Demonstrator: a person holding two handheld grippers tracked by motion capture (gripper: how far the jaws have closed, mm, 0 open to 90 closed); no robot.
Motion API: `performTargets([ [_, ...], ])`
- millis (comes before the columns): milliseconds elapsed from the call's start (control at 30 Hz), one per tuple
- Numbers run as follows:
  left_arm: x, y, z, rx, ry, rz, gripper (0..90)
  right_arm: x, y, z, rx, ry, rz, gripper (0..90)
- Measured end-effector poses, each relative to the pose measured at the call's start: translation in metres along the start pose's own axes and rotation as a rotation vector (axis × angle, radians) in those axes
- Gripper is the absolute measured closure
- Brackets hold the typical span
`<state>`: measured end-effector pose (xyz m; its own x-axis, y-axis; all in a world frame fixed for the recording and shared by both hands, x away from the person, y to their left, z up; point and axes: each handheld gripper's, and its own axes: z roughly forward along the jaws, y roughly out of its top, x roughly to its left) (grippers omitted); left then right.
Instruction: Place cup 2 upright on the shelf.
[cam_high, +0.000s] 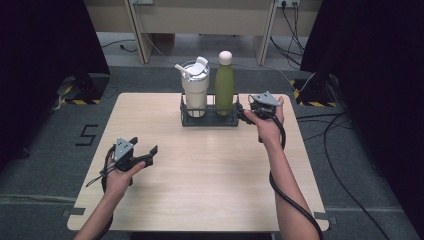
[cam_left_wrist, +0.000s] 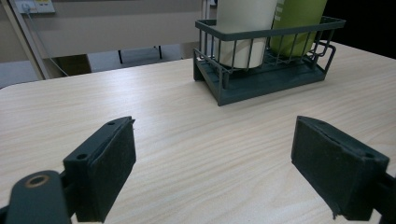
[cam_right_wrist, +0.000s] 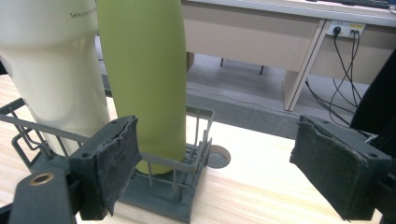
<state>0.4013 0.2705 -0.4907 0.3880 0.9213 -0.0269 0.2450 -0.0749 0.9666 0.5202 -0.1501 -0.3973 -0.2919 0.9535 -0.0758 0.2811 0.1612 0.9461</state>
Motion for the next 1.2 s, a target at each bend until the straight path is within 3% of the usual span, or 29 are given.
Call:
performTargets([
  [1200, 0.001, 0.001, -0.002, -0.005, 0.006, 0.005, 13.2, -0.028, -0.045, -0.041, 0.038, -0.053, 0.033, 14.9],
])
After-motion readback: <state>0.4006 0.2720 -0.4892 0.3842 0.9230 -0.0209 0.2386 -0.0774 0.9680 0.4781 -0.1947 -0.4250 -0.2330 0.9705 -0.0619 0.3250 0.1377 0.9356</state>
